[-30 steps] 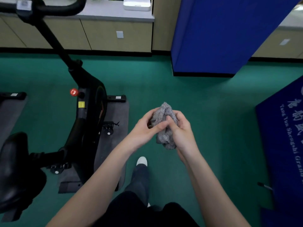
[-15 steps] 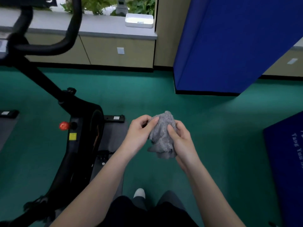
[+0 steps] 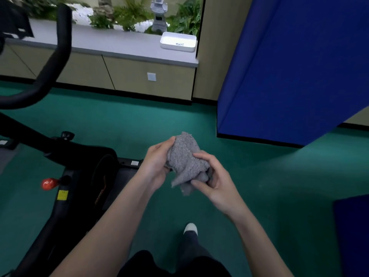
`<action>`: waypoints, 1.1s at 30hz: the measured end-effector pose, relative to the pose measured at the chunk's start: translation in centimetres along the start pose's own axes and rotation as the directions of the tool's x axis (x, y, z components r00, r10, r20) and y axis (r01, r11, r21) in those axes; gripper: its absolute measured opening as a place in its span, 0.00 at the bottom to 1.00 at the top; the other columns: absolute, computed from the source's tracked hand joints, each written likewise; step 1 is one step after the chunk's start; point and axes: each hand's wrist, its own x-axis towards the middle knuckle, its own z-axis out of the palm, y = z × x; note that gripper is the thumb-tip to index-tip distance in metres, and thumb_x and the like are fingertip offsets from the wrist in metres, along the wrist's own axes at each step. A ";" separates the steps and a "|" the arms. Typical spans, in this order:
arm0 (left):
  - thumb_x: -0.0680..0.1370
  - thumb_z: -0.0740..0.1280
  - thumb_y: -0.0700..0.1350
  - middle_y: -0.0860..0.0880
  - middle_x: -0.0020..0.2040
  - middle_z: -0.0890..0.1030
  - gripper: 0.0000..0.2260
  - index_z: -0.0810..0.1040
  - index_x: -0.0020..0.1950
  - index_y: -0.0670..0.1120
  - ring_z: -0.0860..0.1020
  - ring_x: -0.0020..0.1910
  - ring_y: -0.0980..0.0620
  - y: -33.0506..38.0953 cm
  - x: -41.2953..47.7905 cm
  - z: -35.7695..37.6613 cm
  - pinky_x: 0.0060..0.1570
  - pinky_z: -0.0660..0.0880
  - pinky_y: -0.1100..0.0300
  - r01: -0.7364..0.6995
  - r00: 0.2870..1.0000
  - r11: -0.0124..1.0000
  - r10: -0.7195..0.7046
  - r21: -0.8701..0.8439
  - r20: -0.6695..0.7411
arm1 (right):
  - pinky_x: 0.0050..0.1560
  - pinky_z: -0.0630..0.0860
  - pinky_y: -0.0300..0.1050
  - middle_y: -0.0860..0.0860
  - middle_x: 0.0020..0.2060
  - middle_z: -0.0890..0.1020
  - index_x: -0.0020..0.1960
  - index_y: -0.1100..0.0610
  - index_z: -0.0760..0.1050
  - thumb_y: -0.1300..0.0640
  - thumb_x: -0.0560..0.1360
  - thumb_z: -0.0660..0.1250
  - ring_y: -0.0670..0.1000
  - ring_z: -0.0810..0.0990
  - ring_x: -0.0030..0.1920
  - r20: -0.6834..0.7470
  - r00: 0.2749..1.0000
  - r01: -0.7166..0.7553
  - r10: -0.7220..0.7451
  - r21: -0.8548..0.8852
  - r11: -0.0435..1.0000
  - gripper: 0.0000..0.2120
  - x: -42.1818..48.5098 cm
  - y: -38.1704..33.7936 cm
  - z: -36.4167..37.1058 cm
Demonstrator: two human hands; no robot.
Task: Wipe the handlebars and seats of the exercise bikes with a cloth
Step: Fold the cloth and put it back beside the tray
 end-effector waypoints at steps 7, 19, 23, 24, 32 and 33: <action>0.80 0.63 0.48 0.48 0.37 0.84 0.13 0.80 0.50 0.40 0.83 0.35 0.54 2.9 5.2 4.1 0.31 0.77 0.63 0.025 1.000 0.998 -0.024 -0.059 0.012 | 0.65 0.70 0.40 0.46 0.60 0.75 0.49 0.49 0.79 0.73 0.68 0.69 0.40 0.72 0.64 -0.133 0.973 0.145 -0.191 -0.299 0.943 0.20 7.8 -1.0 -5.3; 0.80 0.62 0.48 0.38 0.41 0.80 0.16 0.76 0.53 0.35 0.78 0.32 0.47 7.2 15.0 4.8 0.33 0.81 0.57 0.128 0.989 0.991 -0.124 0.050 -0.082 | 0.44 0.74 0.39 0.51 0.38 0.82 0.42 0.61 0.78 0.71 0.74 0.63 0.45 0.79 0.41 -0.181 0.984 -0.028 0.003 -0.137 0.990 0.08 21.4 -2.0 -9.2; 0.81 0.60 0.42 0.44 0.51 0.78 0.08 0.78 0.55 0.43 0.79 0.33 0.62 9.6 19.7 3.8 0.42 0.78 0.63 -0.094 0.985 0.964 0.127 0.247 -0.119 | 0.44 0.75 0.46 0.54 0.38 0.82 0.42 0.62 0.77 0.70 0.75 0.63 0.49 0.79 0.41 -0.193 0.980 -0.072 0.046 -0.126 0.989 0.07 27.4 -2.6 -9.5; 0.81 0.60 0.44 0.46 0.54 0.79 0.09 0.78 0.55 0.45 0.79 0.39 0.65 10.4 20.7 3.6 0.46 0.76 0.64 -0.179 0.970 0.933 0.221 0.311 -0.105 | 0.44 0.75 0.48 0.54 0.38 0.82 0.41 0.62 0.78 0.69 0.75 0.63 0.50 0.80 0.41 -0.200 0.979 -0.076 0.044 -0.159 0.984 0.07 29.0 -2.8 -9.5; 0.62 0.77 0.62 0.63 0.63 0.71 0.33 0.69 0.64 0.65 0.67 0.66 0.61 18.1 27.7 4.7 0.66 0.61 0.66 -0.595 0.788 0.448 0.489 0.668 0.374 | 0.40 0.72 0.58 0.65 0.33 0.75 0.36 0.69 0.71 0.66 0.71 0.63 0.63 0.74 0.38 -0.218 0.973 -0.032 -0.070 -0.429 0.903 0.07 40.3 -4.3 -9.4; 0.63 0.78 0.58 0.62 0.62 0.73 0.31 0.71 0.64 0.61 0.69 0.65 0.60 18.6 28.5 4.8 0.65 0.63 0.67 -0.603 0.777 0.437 0.510 0.668 0.367 | 0.40 0.72 0.58 0.66 0.34 0.75 0.37 0.70 0.71 0.65 0.71 0.63 0.63 0.74 0.38 -0.220 0.973 -0.034 -0.067 -0.425 0.904 0.08 41.4 -4.4 -9.3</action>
